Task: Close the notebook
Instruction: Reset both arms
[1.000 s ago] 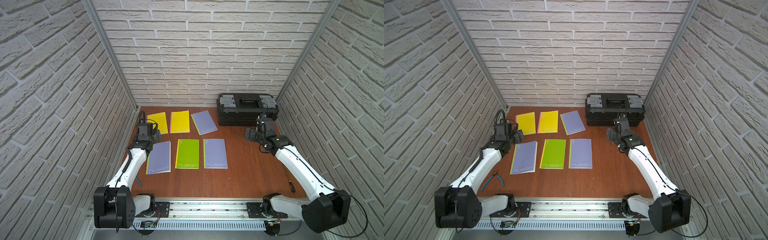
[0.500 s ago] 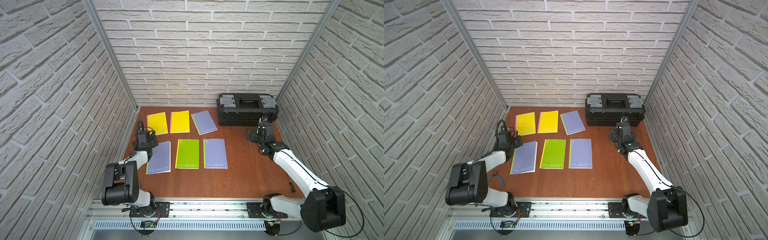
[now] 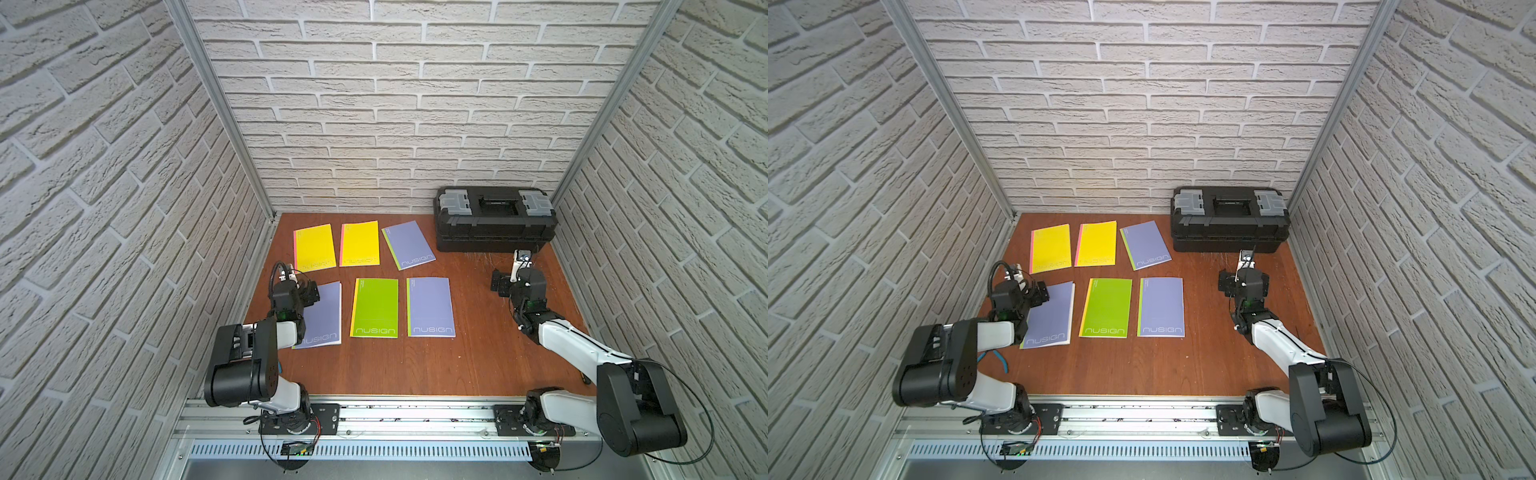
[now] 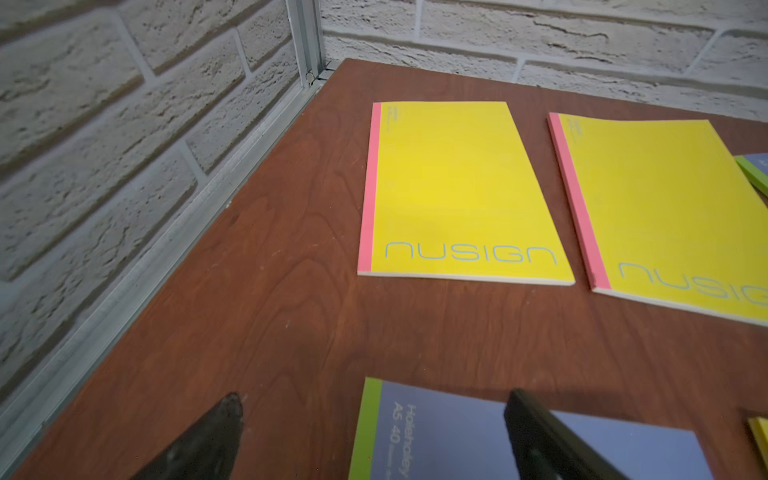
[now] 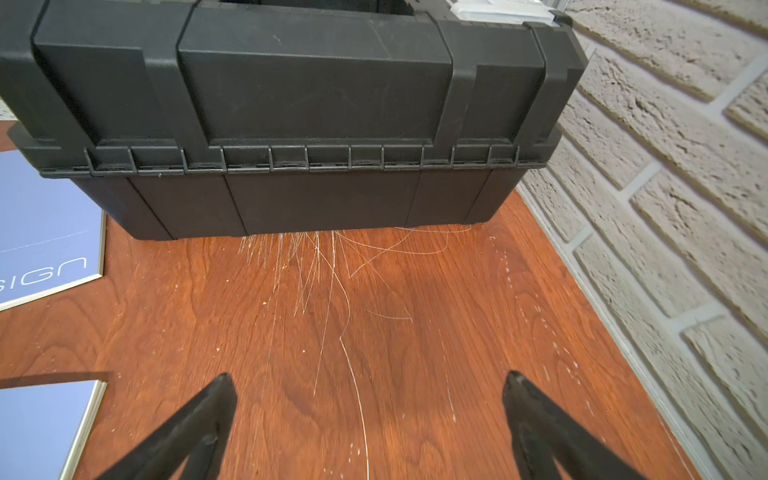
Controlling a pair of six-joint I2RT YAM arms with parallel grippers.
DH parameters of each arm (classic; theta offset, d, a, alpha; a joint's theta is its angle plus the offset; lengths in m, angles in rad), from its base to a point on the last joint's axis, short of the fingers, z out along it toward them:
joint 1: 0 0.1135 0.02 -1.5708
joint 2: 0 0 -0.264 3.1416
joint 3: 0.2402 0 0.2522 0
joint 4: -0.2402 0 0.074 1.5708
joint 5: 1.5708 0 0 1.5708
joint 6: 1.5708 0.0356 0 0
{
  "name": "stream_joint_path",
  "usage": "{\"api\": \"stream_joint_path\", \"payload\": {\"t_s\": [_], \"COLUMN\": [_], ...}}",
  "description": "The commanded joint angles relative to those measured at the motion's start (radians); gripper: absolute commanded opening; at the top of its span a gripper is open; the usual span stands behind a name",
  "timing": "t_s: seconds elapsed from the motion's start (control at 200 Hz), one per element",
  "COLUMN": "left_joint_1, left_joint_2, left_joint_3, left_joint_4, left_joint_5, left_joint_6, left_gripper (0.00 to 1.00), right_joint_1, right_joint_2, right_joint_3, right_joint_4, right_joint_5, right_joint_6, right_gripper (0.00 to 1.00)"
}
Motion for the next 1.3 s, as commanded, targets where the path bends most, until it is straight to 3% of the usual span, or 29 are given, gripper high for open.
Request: {"api": "stream_joint_path", "payload": {"t_s": [0.0,0.2,0.35,0.505,0.595,0.78,1.295], "left_joint_1": [-0.003,-0.018,0.02,0.029,0.024,-0.036,-0.042], "left_joint_2": [0.009,0.067,0.093,0.106,0.102,0.097,0.096], "left_joint_3": [-0.024,0.022,0.016,0.011,0.011,0.036,0.034], "left_joint_4": [0.215,0.182,0.208,0.243,0.233,0.179,0.179], "left_joint_5": [0.069,0.186,0.286,0.272,0.25,0.089,0.079], "left_joint_6": [0.049,0.111,0.095,0.076,0.079,0.097,0.099], "left_gripper": [0.98,0.98,0.98,0.98,0.98,0.98,0.98], "right_joint_1": [-0.014,-0.029,-0.042,-0.046,-0.046,-0.046,-0.046], "right_joint_2": [0.056,0.161,0.341,0.286,0.295,0.298,0.297], "right_joint_3": [-0.047,-0.138,-0.25,-0.149,-0.148,-0.144,-0.143], "right_joint_4": [0.224,0.465,0.857,0.583,0.594,0.59,0.59], "right_joint_5": [-0.045,-0.097,-0.15,-0.121,-0.131,-0.135,-0.133], "right_joint_6": [-0.044,-0.063,-0.062,-0.044,-0.048,-0.048,-0.05], "right_gripper": [0.99,0.99,0.99,0.99,0.99,0.99,0.99]}}
